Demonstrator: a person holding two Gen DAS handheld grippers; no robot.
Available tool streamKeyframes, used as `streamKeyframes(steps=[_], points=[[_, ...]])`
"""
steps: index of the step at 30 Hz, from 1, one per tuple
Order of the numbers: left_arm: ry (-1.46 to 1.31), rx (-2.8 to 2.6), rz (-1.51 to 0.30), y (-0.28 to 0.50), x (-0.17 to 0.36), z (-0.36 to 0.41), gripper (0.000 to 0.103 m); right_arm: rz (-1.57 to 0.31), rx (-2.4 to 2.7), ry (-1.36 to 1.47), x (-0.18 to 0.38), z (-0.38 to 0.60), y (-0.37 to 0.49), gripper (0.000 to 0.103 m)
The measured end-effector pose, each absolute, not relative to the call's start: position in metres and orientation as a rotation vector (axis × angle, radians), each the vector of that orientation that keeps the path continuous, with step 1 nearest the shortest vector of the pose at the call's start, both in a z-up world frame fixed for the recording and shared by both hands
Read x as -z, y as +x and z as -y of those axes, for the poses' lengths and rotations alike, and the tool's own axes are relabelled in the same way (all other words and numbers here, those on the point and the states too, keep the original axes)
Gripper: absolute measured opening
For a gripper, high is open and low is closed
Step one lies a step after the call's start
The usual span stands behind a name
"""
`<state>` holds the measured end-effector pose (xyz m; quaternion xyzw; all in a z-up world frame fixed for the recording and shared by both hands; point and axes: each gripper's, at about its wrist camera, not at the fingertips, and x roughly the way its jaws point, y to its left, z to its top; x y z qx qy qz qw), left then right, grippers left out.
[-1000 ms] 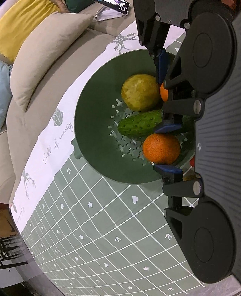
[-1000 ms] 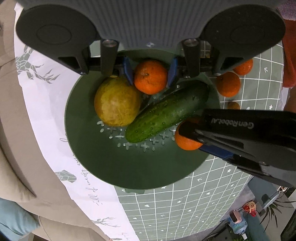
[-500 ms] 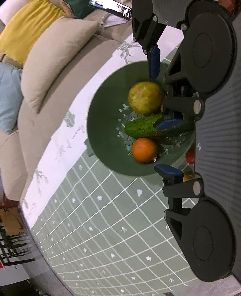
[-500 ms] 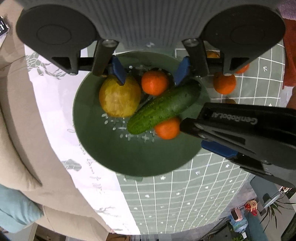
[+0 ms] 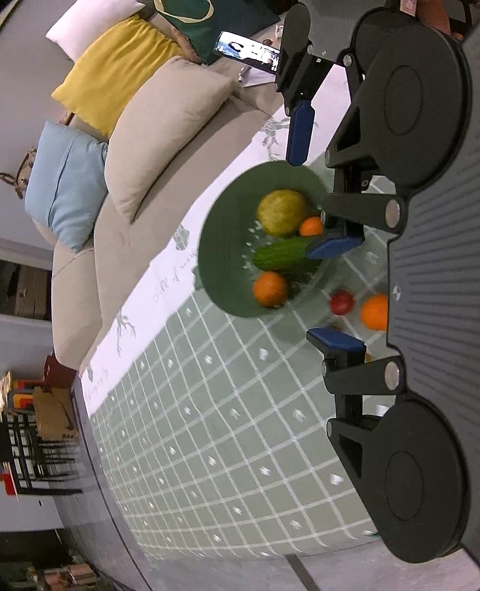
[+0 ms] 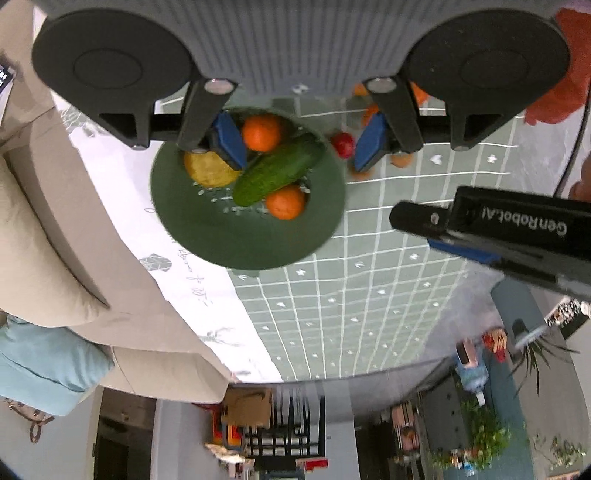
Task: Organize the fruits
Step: 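Grasp an orange with the left tool while the right tool grasps another orange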
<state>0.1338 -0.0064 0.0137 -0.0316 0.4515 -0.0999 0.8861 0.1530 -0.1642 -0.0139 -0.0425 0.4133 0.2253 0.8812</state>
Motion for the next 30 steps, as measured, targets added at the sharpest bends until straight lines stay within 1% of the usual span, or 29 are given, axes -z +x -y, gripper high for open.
streamKeyframes(steps=[5, 13, 22, 30], points=[[-0.079, 0.184, -0.959, 0.104, 0.004, -0.001, 0.052, -0.855, -0.457, -0.091, 0.025, 0.152, 0.124, 0.062], [-0.123, 0.170, -1.030, 0.074, 0.042, -0.009, 0.052, -0.908, -0.454, -0.195, 0.055, 0.142, 0.098, 0.062], [-0.108, 0.172, -1.064, 0.070, 0.065, -0.006, 0.052, -0.952, -0.435, -0.231, 0.077, 0.145, 0.100, 0.062], [-0.103, 0.169, -1.112, 0.084, 0.084, 0.003, 0.052, -0.989, -0.396, -0.254, 0.091, 0.150, 0.110, 0.062]])
